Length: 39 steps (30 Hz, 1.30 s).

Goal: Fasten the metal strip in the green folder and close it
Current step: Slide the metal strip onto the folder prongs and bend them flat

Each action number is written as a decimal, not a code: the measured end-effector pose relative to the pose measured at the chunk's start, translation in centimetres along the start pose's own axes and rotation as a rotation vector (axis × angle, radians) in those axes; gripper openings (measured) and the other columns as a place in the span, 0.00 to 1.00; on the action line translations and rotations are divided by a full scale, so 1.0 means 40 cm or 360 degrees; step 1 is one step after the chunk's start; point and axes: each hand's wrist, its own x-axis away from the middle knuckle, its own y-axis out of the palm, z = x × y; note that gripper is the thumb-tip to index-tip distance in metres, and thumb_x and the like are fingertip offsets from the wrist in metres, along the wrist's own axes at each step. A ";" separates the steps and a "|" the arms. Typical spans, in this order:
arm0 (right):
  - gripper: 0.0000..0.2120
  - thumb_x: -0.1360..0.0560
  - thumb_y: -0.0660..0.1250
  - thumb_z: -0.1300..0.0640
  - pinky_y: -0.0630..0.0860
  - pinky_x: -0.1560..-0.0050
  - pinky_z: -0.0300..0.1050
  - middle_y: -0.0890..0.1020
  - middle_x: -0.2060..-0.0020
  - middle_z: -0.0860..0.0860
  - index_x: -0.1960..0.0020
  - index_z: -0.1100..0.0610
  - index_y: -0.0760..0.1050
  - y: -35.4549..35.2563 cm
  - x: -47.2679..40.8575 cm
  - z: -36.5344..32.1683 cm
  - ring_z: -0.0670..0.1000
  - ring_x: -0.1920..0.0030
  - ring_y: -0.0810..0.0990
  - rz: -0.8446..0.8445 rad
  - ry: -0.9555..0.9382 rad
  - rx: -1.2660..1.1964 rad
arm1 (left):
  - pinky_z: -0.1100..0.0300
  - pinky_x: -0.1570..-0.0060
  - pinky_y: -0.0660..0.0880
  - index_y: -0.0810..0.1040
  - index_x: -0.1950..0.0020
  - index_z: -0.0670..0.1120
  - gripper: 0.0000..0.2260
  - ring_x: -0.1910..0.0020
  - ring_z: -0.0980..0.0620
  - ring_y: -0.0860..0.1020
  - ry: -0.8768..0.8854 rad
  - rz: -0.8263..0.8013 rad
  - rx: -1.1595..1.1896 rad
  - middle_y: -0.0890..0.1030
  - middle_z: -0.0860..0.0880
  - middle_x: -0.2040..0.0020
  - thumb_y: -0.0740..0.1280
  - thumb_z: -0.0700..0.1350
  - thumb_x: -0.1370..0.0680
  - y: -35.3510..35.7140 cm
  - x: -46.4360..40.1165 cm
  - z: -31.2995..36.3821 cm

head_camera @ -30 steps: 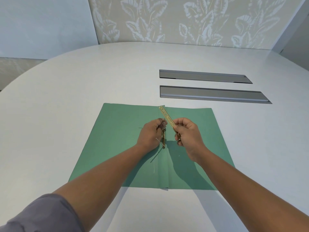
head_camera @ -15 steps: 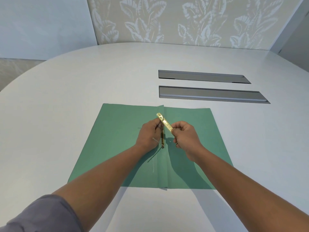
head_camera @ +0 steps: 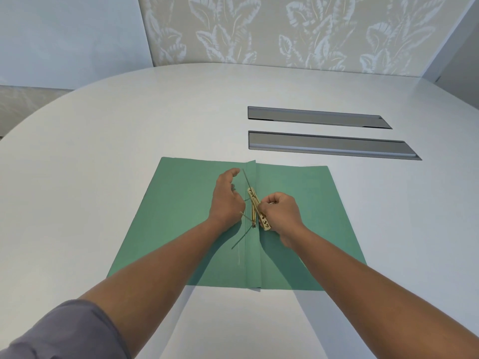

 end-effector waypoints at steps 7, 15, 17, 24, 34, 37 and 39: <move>0.04 0.29 0.71 0.55 0.81 0.65 0.48 0.87 0.62 0.56 0.58 0.56 0.80 -0.005 -0.001 0.007 0.52 0.66 0.83 -0.0038 -0.0014 0.0074 | 0.62 0.46 0.74 0.74 0.42 0.50 0.14 0.43 0.52 0.76 0.0101 0.0031 -0.0054 0.76 0.51 0.43 0.65 0.35 0.23 -0.043 -0.001 0.014; 0.03 0.25 0.71 0.59 0.82 0.66 0.45 0.84 0.63 0.55 0.52 0.57 0.80 -0.036 -0.001 0.016 0.46 0.71 0.81 -0.0250 0.0004 -0.0071 | 0.70 0.66 0.76 0.82 0.53 0.56 0.13 0.67 0.64 0.80 0.0080 -0.0958 -0.0336 0.82 0.64 0.63 0.70 0.36 0.28 -0.178 0.040 0.062; 0.05 0.25 0.72 0.62 0.83 0.61 0.49 0.83 0.61 0.56 0.50 0.58 0.79 -0.045 0.004 0.011 0.49 0.68 0.81 -0.0293 0.0036 -0.0153 | 0.66 0.59 0.79 0.82 0.51 0.54 0.13 0.62 0.58 0.84 0.0025 -0.1139 -0.0287 0.86 0.58 0.60 0.74 0.37 0.28 -0.175 0.056 0.064; 0.14 0.28 0.73 0.69 0.82 0.63 0.44 0.83 0.56 0.61 0.44 0.62 0.76 -0.076 0.048 0.006 0.53 0.64 0.83 -0.0435 0.0173 -0.0242 | 0.53 0.52 0.79 0.83 0.55 0.49 0.06 0.57 0.46 0.84 0.0182 -0.0794 -0.0067 0.86 0.47 0.57 0.74 0.38 0.25 -0.119 0.104 0.039; 0.15 0.30 0.77 0.66 0.83 0.60 0.43 0.85 0.59 0.60 0.45 0.61 0.78 -0.075 0.067 0.015 0.52 0.64 0.83 -0.0425 0.0176 -0.0219 | 0.50 0.52 0.78 0.82 0.51 0.44 0.04 0.58 0.49 0.79 0.0219 -0.0491 0.0222 0.84 0.46 0.57 0.68 0.43 0.19 -0.064 0.143 0.028; 0.15 0.30 0.77 0.65 0.83 0.60 0.44 0.86 0.59 0.59 0.45 0.61 0.79 -0.072 0.068 0.014 0.51 0.64 0.83 -0.0415 0.0180 -0.0168 | 0.47 0.52 0.79 0.81 0.51 0.44 0.04 0.57 0.44 0.81 0.0170 -0.0420 0.0254 0.85 0.44 0.56 0.67 0.41 0.19 -0.053 0.144 0.025; 0.14 0.29 0.76 0.67 0.82 0.63 0.42 0.86 0.60 0.58 0.44 0.62 0.78 -0.076 0.068 0.008 0.50 0.66 0.82 -0.0440 0.0230 -0.0242 | 0.51 0.54 0.80 0.80 0.51 0.44 0.04 0.59 0.48 0.81 0.0124 -0.0372 0.0279 0.85 0.43 0.57 0.66 0.39 0.19 -0.045 0.142 0.023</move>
